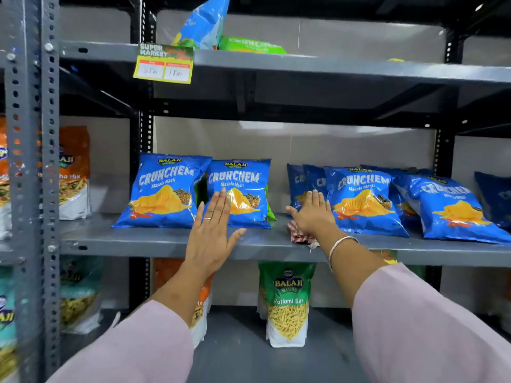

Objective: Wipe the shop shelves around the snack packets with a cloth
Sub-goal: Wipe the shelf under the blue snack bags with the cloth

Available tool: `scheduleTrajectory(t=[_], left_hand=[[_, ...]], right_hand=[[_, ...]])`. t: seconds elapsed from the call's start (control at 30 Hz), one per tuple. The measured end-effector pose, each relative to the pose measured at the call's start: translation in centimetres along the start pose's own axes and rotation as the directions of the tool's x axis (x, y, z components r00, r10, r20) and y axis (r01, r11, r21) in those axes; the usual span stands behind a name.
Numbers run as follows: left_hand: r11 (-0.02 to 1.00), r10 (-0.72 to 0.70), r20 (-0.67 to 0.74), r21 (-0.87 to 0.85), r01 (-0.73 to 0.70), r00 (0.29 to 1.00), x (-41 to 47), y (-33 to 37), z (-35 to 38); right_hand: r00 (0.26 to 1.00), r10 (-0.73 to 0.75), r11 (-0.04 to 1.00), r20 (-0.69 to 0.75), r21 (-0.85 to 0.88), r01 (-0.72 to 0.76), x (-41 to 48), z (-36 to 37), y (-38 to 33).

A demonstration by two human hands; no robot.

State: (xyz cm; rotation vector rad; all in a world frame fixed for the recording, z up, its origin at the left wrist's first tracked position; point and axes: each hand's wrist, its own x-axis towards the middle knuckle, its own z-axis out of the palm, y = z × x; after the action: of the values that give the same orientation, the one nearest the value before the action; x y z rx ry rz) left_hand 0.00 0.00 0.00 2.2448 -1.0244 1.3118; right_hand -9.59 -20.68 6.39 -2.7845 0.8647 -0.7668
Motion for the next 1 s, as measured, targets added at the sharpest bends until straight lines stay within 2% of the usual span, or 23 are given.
scheduleTrajectory(t=[0.17, 0.33, 0.5, 0.53, 0.73, 0.9, 1.0], left_hand=[[0.998, -0.02, 0.074, 0.059, 0.016, 0.997, -1.6, -0.1, 1.2], [0.996, -0.083, 0.254, 0.056, 0.071, 0.964, -1.2, -0.4, 1.1], [0.994, -0.113, 0.167, 0.029, 0.11, 0.979, -1.4, -0.3, 1.6], [0.993, -0.119, 0.187, 0.038, 0.114, 0.975, -1.3, -0.2, 1.5], [0.991, -0.128, 0.219, 0.076, 0.114, 0.967, -1.4, -0.4, 1.6], [0.99, -0.128, 0.215, 0.08, 0.113, 0.968, -1.4, -0.3, 1.4], [0.989, -0.136, 0.177, 0.075, 0.124, 0.975, -1.4, -0.1, 1.3]], right_hand=[[0.974, 0.097, 0.995, 0.205, -0.016, -0.095, 0.5, 1.4, 0.3], [0.965, 0.137, 0.989, 0.223, -0.08, -0.122, 1.2, 1.3, -0.1], [0.937, 0.122, 0.979, 0.327, -0.194, -0.059, 6.9, 5.4, 1.7], [0.93, 0.133, 0.974, 0.341, -0.217, -0.06, 7.7, 6.1, 2.1], [0.937, 0.154, 0.977, 0.313, -0.188, -0.098, 3.9, 3.4, 0.1], [0.973, 0.187, 0.977, 0.134, -0.131, -0.17, 0.6, 1.5, -0.5], [0.981, 0.168, 0.984, 0.093, -0.069, -0.162, -0.2, 1.0, -0.8]])
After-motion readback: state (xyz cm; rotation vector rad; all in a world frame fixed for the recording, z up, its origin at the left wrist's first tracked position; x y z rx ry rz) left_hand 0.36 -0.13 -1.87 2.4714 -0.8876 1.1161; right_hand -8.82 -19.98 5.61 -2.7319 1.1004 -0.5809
